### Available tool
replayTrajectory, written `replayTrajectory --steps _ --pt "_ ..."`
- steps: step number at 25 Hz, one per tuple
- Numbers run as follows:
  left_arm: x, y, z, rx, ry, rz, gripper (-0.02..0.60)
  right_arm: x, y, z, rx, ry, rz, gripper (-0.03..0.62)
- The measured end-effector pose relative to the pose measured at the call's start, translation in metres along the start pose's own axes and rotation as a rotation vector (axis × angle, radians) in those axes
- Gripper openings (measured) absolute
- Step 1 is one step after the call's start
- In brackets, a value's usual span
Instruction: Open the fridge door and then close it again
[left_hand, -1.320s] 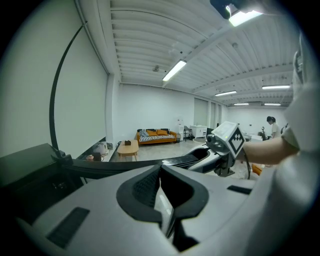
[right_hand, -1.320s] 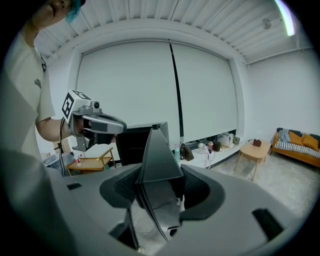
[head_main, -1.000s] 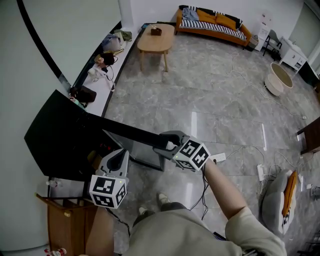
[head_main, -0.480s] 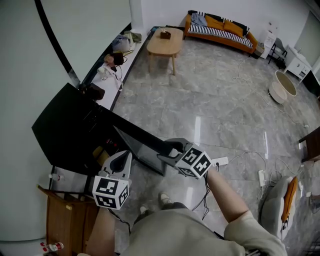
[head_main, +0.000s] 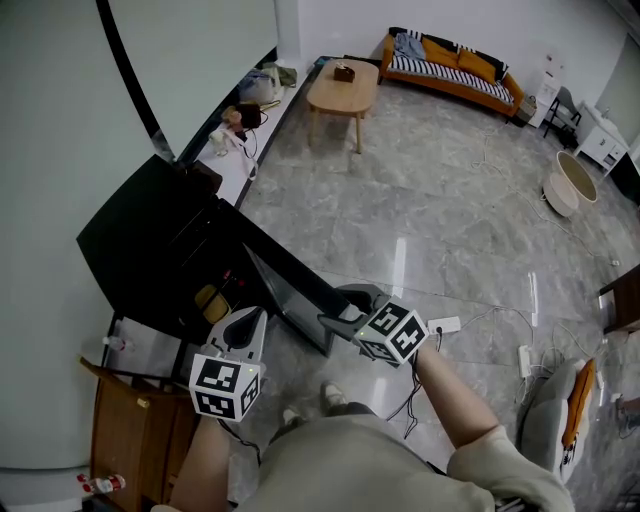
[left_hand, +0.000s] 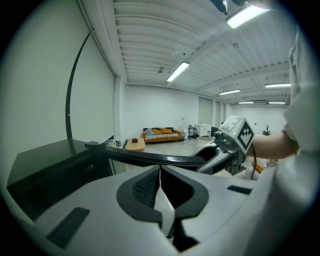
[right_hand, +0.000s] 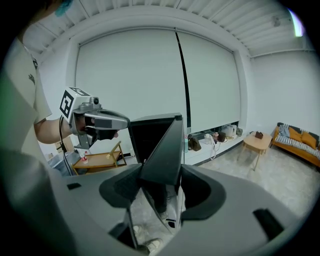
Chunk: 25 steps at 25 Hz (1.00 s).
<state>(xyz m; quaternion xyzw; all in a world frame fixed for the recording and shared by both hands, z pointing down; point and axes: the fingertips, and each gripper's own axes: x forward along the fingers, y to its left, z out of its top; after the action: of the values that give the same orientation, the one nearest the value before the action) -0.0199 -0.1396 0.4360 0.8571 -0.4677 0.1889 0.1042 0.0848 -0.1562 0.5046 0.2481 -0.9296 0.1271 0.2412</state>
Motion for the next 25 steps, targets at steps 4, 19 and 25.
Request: replayTrajectory --steps 4,19,25 --pt "-0.016 0.005 -0.005 -0.005 -0.004 0.012 0.009 0.004 0.021 0.0 -0.008 0.024 0.019 0.23" --pt "-0.071 0.036 -0.045 -0.059 0.005 0.089 0.009 0.03 0.088 0.008 0.05 0.006 0.039 0.245" --pt "-0.091 0.05 -0.05 -0.092 -0.013 0.132 0.009 0.042 0.108 0.014 0.1 -0.014 0.046 0.25"
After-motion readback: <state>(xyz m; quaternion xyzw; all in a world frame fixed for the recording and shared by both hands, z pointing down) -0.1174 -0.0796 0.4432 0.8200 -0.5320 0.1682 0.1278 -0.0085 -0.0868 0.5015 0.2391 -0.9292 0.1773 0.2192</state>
